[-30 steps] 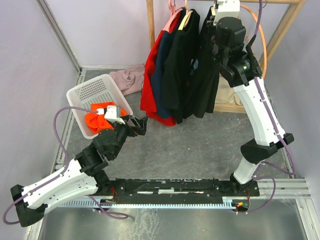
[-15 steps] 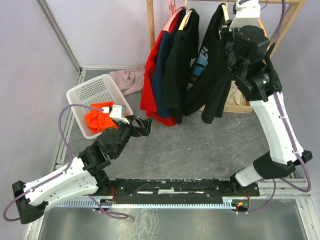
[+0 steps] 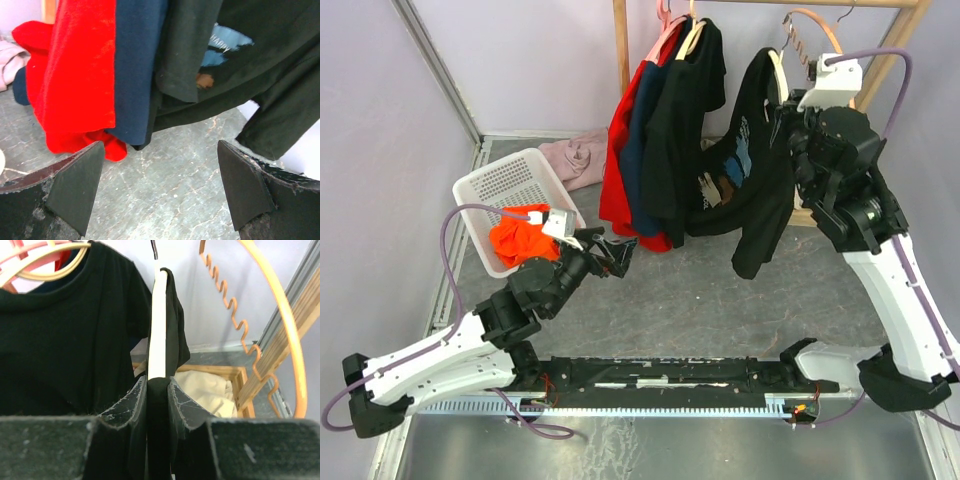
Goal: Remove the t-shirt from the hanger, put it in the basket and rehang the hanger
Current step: Pick up the hanger from the clothesline, then remove the T-shirt from the clothesline.
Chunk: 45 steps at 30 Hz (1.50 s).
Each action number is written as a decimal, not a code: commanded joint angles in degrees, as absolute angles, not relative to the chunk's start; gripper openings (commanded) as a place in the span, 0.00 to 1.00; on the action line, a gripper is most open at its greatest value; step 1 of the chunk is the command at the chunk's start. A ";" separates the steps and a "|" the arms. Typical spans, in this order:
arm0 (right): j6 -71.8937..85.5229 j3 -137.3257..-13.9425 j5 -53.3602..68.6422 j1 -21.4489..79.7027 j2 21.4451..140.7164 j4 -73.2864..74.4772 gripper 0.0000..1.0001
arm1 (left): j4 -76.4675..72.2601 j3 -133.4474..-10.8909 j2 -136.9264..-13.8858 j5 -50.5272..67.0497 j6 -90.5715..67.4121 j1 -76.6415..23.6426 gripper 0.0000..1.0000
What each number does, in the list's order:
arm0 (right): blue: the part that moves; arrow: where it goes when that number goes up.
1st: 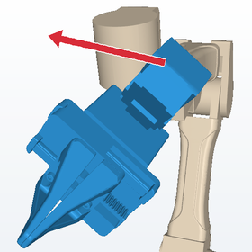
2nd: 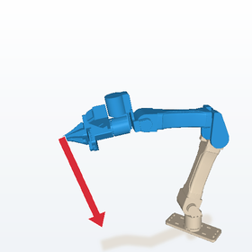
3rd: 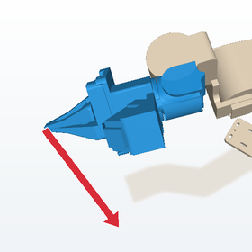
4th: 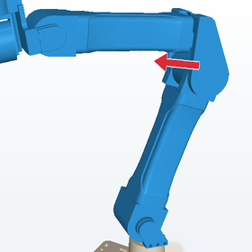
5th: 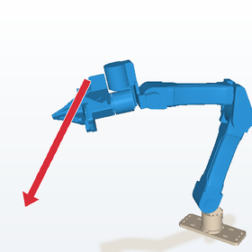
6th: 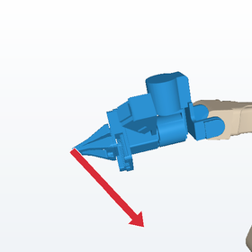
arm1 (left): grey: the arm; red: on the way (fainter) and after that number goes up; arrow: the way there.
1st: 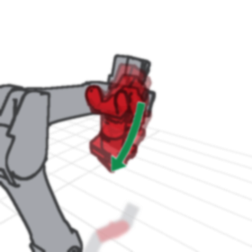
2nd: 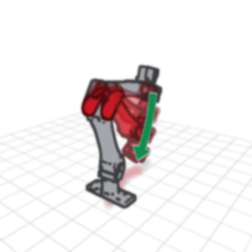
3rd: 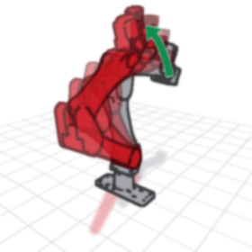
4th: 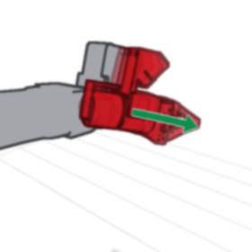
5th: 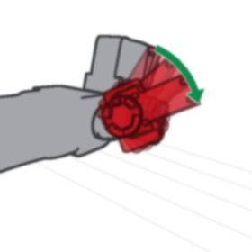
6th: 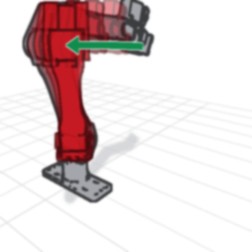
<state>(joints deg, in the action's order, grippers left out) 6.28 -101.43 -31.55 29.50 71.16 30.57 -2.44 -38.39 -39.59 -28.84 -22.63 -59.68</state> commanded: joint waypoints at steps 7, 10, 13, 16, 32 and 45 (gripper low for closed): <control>11.59 -87.05 -26.98 30.29 57.40 24.47 0.01 | -9.55 -47.51 -48.29 -26.60 -16.69 -63.61 0.99; 11.64 -83.11 -27.03 30.77 54.06 24.60 0.01 | -11.21 -50.00 -52.35 -26.17 -15.76 -63.83 0.99; 11.69 -79.66 -26.94 31.10 51.22 24.57 0.01 | -12.72 -52.91 -56.47 -24.92 -15.00 -63.97 0.99; 11.69 -75.69 -26.43 31.13 48.35 23.89 0.01 | -13.88 -56.42 -60.82 -23.76 -14.15 -64.10 0.99; 13.07 -63.22 -20.98 31.17 34.35 21.85 0.01 | -16.79 -72.22 -80.68 -24.15 -7.65 -64.69 0.99; 12.22 -61.39 -18.54 31.15 28.22 24.61 0.01 | -16.70 -90.88 -98.75 -20.92 -2.71 -62.57 0.99</control>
